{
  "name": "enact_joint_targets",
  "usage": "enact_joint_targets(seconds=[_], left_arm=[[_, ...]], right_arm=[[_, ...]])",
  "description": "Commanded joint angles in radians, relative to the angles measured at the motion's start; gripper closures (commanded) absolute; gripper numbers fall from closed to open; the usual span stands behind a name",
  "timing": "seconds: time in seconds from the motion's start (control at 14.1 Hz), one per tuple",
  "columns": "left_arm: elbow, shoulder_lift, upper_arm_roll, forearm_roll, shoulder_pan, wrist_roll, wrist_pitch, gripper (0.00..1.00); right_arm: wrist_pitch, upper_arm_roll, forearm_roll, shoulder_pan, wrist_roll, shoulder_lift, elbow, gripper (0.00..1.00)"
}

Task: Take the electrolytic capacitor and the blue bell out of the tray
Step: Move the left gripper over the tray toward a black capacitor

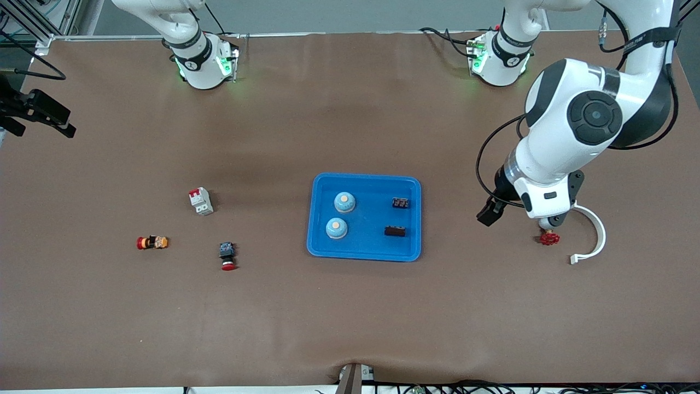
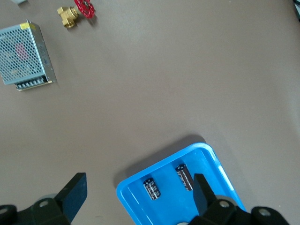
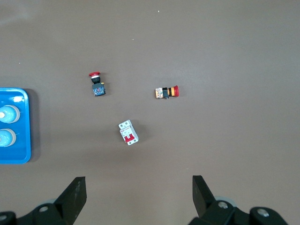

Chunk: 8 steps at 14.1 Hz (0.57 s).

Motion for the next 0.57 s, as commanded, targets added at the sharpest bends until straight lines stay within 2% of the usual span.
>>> enact_joint_targets(seconds=[0.0, 0.21, 0.5], left_arm=[[-0.084, -0.045, -0.023, 0.0, -0.002, -0.063, 0.075, 0.0], [-0.139, -0.034, -0.049, 0.004, -0.017, -0.173, 0.182, 0.0], [-0.14, 0.039, -0.049, 0.079, -0.069, -0.344, 0.291, 0.0]], right_arm=[[-0.014, 0.011, -0.016, -0.021, -0.006, 0.01, 0.023, 0.0], [-0.012, 0.011, -0.018, -0.022, -0.003, 0.01, 0.035, 0.0], [-0.014, 0.011, -0.018, -0.024, -0.004, 0.01, 0.036, 0.0]])
